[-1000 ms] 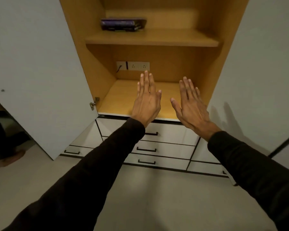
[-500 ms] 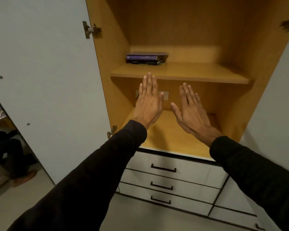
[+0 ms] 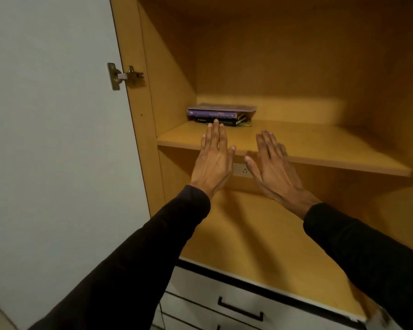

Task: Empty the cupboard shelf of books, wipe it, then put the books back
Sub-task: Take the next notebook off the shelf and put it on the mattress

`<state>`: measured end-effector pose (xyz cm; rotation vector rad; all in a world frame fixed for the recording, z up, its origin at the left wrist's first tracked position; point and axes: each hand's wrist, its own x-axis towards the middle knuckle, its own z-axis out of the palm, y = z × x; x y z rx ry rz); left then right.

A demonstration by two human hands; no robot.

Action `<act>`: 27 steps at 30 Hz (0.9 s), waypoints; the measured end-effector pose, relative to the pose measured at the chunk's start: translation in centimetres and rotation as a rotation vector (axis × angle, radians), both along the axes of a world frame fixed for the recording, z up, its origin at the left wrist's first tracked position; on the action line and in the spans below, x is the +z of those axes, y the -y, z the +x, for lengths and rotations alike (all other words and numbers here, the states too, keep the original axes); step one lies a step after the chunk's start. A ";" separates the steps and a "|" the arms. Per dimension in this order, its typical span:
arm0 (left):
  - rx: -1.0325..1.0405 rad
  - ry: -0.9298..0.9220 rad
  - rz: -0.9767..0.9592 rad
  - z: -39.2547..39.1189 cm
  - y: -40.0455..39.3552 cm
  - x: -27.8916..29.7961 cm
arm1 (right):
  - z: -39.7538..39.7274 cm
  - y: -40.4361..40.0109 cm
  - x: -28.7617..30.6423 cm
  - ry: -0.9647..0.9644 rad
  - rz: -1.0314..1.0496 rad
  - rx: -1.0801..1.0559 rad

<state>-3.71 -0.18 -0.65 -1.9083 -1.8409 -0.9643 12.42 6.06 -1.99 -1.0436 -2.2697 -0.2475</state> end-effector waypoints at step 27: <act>-0.087 -0.052 0.038 -16.7 -26.6 5.0 | -15.5 -23.6 4.7 0.050 0.084 -0.056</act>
